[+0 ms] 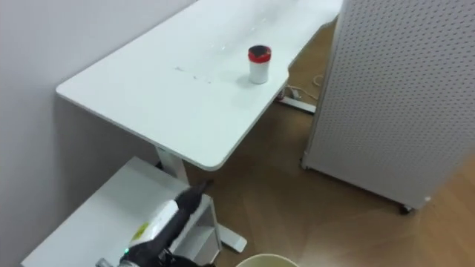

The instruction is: Pick garbage

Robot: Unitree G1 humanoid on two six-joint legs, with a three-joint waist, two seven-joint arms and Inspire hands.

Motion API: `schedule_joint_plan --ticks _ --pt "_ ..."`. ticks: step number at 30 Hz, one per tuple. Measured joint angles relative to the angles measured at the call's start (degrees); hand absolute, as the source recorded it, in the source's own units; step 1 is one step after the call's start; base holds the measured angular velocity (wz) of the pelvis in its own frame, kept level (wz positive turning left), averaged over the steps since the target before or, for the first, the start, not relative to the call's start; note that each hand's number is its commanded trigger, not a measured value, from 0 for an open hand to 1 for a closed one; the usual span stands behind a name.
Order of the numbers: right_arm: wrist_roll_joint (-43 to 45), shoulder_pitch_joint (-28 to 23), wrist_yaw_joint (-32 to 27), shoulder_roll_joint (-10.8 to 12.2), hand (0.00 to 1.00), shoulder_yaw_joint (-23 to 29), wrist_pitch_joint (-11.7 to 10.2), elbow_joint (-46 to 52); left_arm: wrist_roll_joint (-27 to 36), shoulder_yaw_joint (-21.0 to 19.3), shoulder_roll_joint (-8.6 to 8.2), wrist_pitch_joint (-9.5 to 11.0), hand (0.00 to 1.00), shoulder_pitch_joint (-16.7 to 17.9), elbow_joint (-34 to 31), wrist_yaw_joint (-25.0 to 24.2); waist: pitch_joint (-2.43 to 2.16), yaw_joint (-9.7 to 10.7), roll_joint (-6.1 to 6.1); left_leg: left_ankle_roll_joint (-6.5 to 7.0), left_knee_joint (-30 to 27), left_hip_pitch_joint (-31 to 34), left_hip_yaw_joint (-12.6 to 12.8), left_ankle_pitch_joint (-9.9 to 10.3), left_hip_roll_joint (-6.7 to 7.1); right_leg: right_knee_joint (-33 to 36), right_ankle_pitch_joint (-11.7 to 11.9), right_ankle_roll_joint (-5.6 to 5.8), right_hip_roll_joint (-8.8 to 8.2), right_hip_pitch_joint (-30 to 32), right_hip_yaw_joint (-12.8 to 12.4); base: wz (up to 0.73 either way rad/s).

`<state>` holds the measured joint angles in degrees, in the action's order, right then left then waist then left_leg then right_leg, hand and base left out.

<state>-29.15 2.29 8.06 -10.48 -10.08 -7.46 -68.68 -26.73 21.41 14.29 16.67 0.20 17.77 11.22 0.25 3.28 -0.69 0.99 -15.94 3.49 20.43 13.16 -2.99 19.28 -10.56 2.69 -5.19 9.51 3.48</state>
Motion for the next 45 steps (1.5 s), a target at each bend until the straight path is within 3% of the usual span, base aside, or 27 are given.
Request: schedule_joint_plan --ticks 2,3,7,9,13,15,18,19,20,22,23,24,25,26,27,28,29,30,31,32,33,34,35,39,41,45 --pt "1.12 -0.38 -0.02 0.17 1.00 0.00 0.00 0.22 -0.06 -1.58 0.03 -0.01 0.00 1.09 -0.35 2.36 -0.08 -0.65 0.00 -0.38 0.54 -1.49 1.89 0.28 -1.55 -2.03 2.18 -0.41 -0.20 -1.60 5.13 -0.60" --pt "1.54 -0.42 -0.03 0.15 1.00 0.01 0.00 0.26 -0.02 -1.81 0.29 0.00 0.00 1.14 -0.48 2.87 -0.06 -0.68 -0.04 -0.39 0.61 -1.81 2.26 0.29 -1.65 -2.21 2.40 -0.50 -0.26 -1.68 5.79 -0.35" --pt "2.84 -0.46 -0.98 0.00 1.00 0.16 -0.15 0.21 0.17 -3.45 -0.13 0.03 0.00 1.17 -3.76 5.83 -0.03 -0.33 0.20 -0.51 1.46 -2.97 2.82 0.34 -1.60 -2.39 2.68 -0.65 -0.11 -1.73 5.98 -0.22" --pt "4.92 -0.49 -1.12 0.13 1.00 0.20 -0.22 0.66 0.24 -5.75 -0.40 1.96 0.00 1.19 -6.82 7.34 -0.03 -0.37 0.19 -0.63 2.06 -3.41 2.80 0.31 -1.59 -2.40 2.72 -0.72 0.05 -1.83 6.03 -0.21" --pt "5.53 -1.16 -1.03 -0.07 1.00 0.01 -0.66 2.56 1.97 -6.95 -0.67 3.00 0.00 1.31 -7.97 9.92 0.00 -0.34 0.20 -1.08 2.32 -4.90 2.81 0.49 -1.92 -2.43 2.70 -0.76 0.53 -2.72 6.11 -0.15" --pt "5.36 -1.15 -0.93 -0.05 1.00 0.02 -0.76 2.84 2.37 -7.17 -0.47 3.08 0.00 1.31 -8.03 10.78 0.13 -0.45 -0.01 -1.49 1.60 -5.05 2.98 0.91 -2.44 -2.40 2.54 -1.03 0.89 -2.62 6.46 -0.13" --pt "6.77 -1.18 -0.91 0.31 1.00 0.02 -0.76 2.87 2.60 -8.83 -0.57 3.08 0.00 1.30 -8.03 11.88 0.32 -0.64 -0.26 -2.66 -2.01 -5.02 3.33 2.26 -4.35 -1.24 1.47 -2.34 1.50 -3.12 9.25 -0.21" --pt "7.03 -1.18 -0.92 0.51 1.00 0.02 -0.76 2.86 3.18 -9.92 -0.73 3.08 0.00 1.31 -8.03 12.31 0.63 -1.06 -0.68 -2.99 -4.93 -4.96 3.37 2.51 -5.14 -0.26 0.54 -2.99 1.58 -3.27 9.72 -0.51" --pt "7.20 -1.20 -0.89 0.50 1.00 0.00 -0.74 2.86 4.95 -10.49 -0.79 3.08 0.00 1.31 -8.03 12.84 0.80 -1.70 -0.82 -3.14 -8.98 -4.40 2.81 2.60 -5.86 0.47 -0.17 -3.76 1.96 -3.49 9.53 -0.67" --pt "7.66 -1.27 -0.90 0.43 1.00 0.02 -0.73 3.77 7.01 -11.53 -0.92 3.11 0.00 1.04 -8.22 13.46 0.89 -1.63 -0.52 -2.97 -17.49 -1.02 -1.71 2.44 -7.45 1.46 -1.38 -4.96 3.26 -3.60 8.27 -0.49" --pt "7.67 -1.19 -0.97 0.33 1.00 0.03 -0.72 4.29 7.98 -12.23 -1.26 3.40 0.00 0.63 -8.26 13.51 1.21 -1.69 -0.31 -2.24 -23.17 2.51 -6.54 1.99 -7.86 2.55 -2.19 -5.77 3.95 -4.03 6.74 -0.27" --pt "7.64 -1.28 -1.09 0.22 1.00 0.08 -0.65 4.28 8.69 -12.25 -1.45 3.88 0.00 0.53 -8.13 13.56 1.18 -1.64 -0.17 -1.19 -24.59 5.06 -9.42 2.94 -6.38 3.23 -3.13 -6.68 4.53 -4.06 4.93 -0.24" --pt "7.63 -1.27 -1.22 0.06 1.00 0.18 -0.63 4.28 8.75 -12.26 -1.63 4.17 0.00 0.48 -8.13 13.60 1.37 -1.79 -0.49 -0.59 -24.16 6.36 -9.74 3.31 -5.27 3.49 -3.35 -6.79 4.67 -4.02 3.93 -0.38" --pt "7.63 -1.26 -1.53 -0.50 1.00 0.16 -0.62 4.28 8.88 -12.25 -2.14 4.72 0.00 0.54 -8.10 14.23 1.47 -2.55 -0.66 -0.59 -22.16 9.21 -10.06 3.31 -3.13 3.61 -3.56 -6.93 4.70 -4.09 2.39 -0.47" --pt "7.63 -1.29 -1.77 -0.74 1.00 0.17 -0.62 4.28 9.15 -12.26 -2.38 4.96 0.00 0.55 -8.11 14.73 1.51 -3.21 -0.74 -0.74 -20.53 10.81 -10.24 3.17 -2.00 3.50 -3.60 -6.99 4.79 -4.13 1.61 -0.70" --pt "7.66 -1.35 -2.15 -1.04 1.00 0.09 -0.61 4.25 9.30 -12.44 -2.60 5.44 0.00 0.49 -8.14 15.81 1.45 -4.15 -0.63 -1.69 -15.99 13.80 -11.08 1.68 -0.10 3.39 -3.77 -6.95 5.14 -4.25 0.22 -0.76" --pt "7.67 -1.69 -2.22 -1.10 1.00 0.03 -0.57 4.19 9.31 -12.90 -2.69 5.75 0.00 0.50 -8.14 16.21 1.16 -5.18 -0.31 -1.80 -9.48 15.92 -11.87 -1.62 0.94 3.58 -4.21 -7.15 5.42 -4.42 -0.43 -0.75" --pt "7.70 -1.92 -2.22 -1.14 1.00 0.03 -0.48 4.19 9.27 -13.28 -2.84 5.85 0.00 0.50 -8.15 16.23 0.94 -5.44 0.00 -1.54 -5.70 16.37 -12.46 -3.44 1.14 3.77 -4.65 -7.00 5.74 -4.48 -0.62 -0.70" --pt "7.74 -2.49 -2.22 -1.04 1.00 0.01 0.04 4.23 9.28 -14.13 -3.10 5.91 0.00 0.71 -8.14 16.45 0.41 -5.95 0.52 -0.85 -1.05 16.76 -14.68 -8.57 1.92 5.09 -6.21 -6.49 5.85 -4.54 -1.27 -0.68" --pt "7.75 -3.32 -2.08 -0.97 1.00 -0.08 0.26 4.26 9.33 -14.70 -3.27 5.89 0.00 1.17 -8.14 17.12 -0.15 -6.77 0.27 -0.33 -0.31 15.79 -15.16 -11.92 2.58 6.65 -7.85 -5.08 5.54 -4.51 -1.59 -0.67" --pt "7.75 -3.98 -2.08 -0.99 1.00 -0.08 0.64 4.26 9.84 -14.85 -3.26 5.86 0.00 1.38 -8.23 17.45 -0.67 -6.80 -0.15 0.25 -0.66 15.63 -15.04 -13.03 3.04 6.55 -8.69 -4.23 5.12 -4.75 -1.17 -0.50" --pt "7.72 -4.02 -2.13 -1.01 1.00 -0.07 0.78 4.29 9.89 -14.97 -3.19 5.87 0.00 1.40 -8.44 17.55 -0.68 -6.91 -0.22 0.55 -0.96 15.62 -15.06 -13.62 3.19 6.46 -8.86 -3.97 4.94 -4.84 -1.11 -0.34" --pt "7.72 -4.04 -2.51 -1.00 1.00 0.01 0.93 4.29 10.35 -14.96 -3.07 5.87 0.00 1.48 -8.45 17.90 -0.56 -6.66 -0.25 2.41 -1.80 15.43 -15.88 -15.15 3.92 6.28 -9.22 -3.88 4.51 -5.30 -1.08 -0.22" --pt "7.83 -4.00 -3.80 -0.98 1.00 0.04 1.01 4.44 11.51 -14.90 -3.23 5.93 0.00 1.50 -8.36 17.86 0.02 -6.34 -1.37 3.48 -2.51 13.63 -15.18 -12.83 6.05 4.84 -10.53 -2.96 2.10 -8.02 -1.25 -0.04" --pt "7.90 -3.97 -3.60 -0.75 1.00 -0.03 1.06 4.53 11.86 -14.89 -3.06 5.93 0.00 1.56 -8.36 17.68 0.46 -6.66 -1.94 3.58 -4.78 13.45 -14.85 -10.29 6.62 4.34 -11.51 -2.67 1.05 -9.42 -1.21 -0.02" --pt "7.94 -4.07 -3.77 -0.56 1.00 -0.53 1.54 6.75 13.42 -14.80 -3.09 5.88 0.00 1.84 -8.30 16.52 0.65 -7.45 -2.15 3.94 -9.17 13.49 -14.35 -5.56 7.32 6.56 -13.33 -1.74 -0.56 -10.57 -0.03 -0.04"
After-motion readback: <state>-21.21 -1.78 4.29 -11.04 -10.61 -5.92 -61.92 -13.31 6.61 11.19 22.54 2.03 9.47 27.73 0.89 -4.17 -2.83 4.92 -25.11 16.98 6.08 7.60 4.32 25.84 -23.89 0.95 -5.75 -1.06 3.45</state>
